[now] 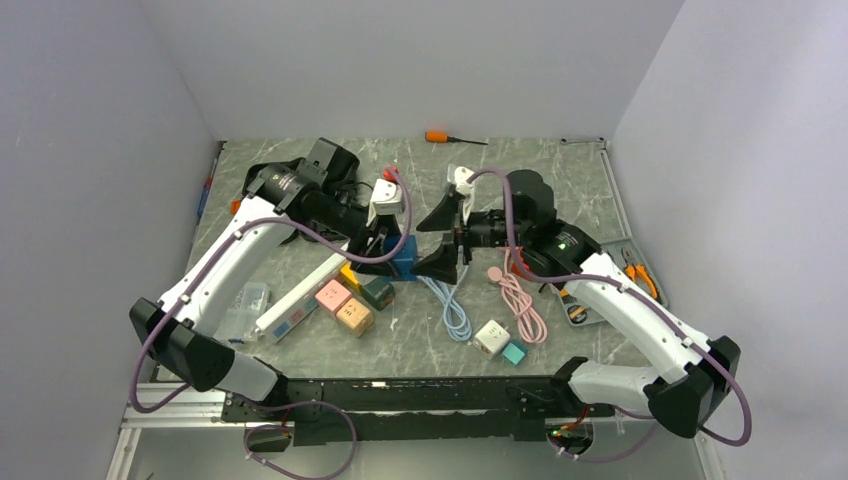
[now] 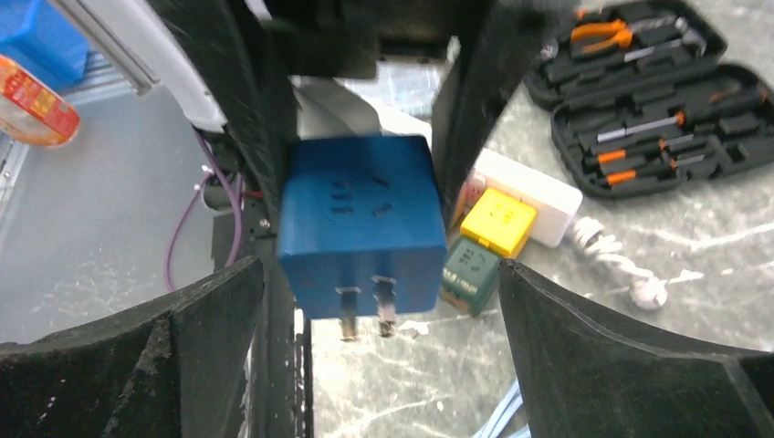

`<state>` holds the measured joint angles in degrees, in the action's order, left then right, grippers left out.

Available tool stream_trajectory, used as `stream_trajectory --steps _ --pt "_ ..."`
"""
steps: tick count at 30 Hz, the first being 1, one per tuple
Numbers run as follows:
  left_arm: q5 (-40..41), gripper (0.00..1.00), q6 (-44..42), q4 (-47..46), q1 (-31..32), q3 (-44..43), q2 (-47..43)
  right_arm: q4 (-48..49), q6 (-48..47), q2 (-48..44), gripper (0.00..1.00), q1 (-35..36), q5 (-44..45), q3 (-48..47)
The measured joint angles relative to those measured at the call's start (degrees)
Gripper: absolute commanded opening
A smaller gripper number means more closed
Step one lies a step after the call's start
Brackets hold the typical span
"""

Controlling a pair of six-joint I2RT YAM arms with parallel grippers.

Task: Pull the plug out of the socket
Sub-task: Place the socket at the center of the board, then remove the plug from the socket.

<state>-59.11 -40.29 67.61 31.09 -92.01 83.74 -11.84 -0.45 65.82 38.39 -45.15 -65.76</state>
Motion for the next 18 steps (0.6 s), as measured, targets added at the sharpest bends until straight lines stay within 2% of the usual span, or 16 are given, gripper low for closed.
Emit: stream_trajectory --steps 4,12,15,18 --pt "-0.13 0.00 -0.28 0.00 0.00 0.15 -2.03 -3.56 -2.29 1.66 1.00 1.53 1.84 0.02" --pt "-0.52 0.00 -1.09 0.85 0.00 0.15 -2.58 -4.63 -4.55 4.57 0.98 4.31 1.79 -1.38" --pt "-0.57 0.00 -1.14 0.96 0.00 0.15 -2.58 -5.62 -5.25 7.43 0.89 6.10 1.99 -3.06" --pt "-0.57 0.00 -1.40 1.60 -0.17 0.13 -2.58 -7.32 -5.75 9.03 0.69 7.15 2.29 -4.15"
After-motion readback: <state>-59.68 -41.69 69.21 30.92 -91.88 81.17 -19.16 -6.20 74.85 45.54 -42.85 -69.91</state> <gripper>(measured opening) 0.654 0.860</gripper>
